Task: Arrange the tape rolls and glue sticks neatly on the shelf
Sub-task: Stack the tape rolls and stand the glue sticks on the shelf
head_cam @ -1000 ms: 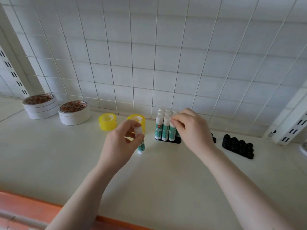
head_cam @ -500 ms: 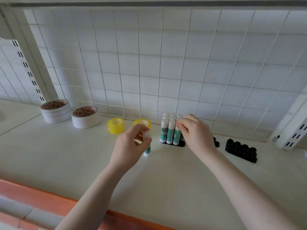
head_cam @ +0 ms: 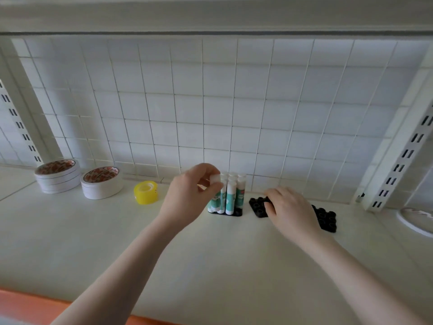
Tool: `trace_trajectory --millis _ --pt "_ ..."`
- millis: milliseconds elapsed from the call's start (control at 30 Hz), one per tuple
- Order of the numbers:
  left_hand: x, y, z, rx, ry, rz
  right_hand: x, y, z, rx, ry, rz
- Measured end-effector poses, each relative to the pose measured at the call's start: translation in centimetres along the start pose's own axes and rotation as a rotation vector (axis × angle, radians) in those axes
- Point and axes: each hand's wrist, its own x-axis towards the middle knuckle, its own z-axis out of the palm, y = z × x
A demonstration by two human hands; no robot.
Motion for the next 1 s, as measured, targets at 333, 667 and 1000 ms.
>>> trace_trajectory --millis 333,667,1000 --pt "2.6 1.1 4.5 0.118 -0.121 0.124 -2.9 2.9 1.2 -0.058 -0.162 0.113" --pt "2.6 -0.7 6.6 0.319 -0.045 0.243 -2.9 3.7 0.8 0.011 -0.246 0.226" --pt "2.7 -1.3 6.4 0.364 -0.051 0.308 -2.5 3.4 0.7 0.022 -0.292 0.238"
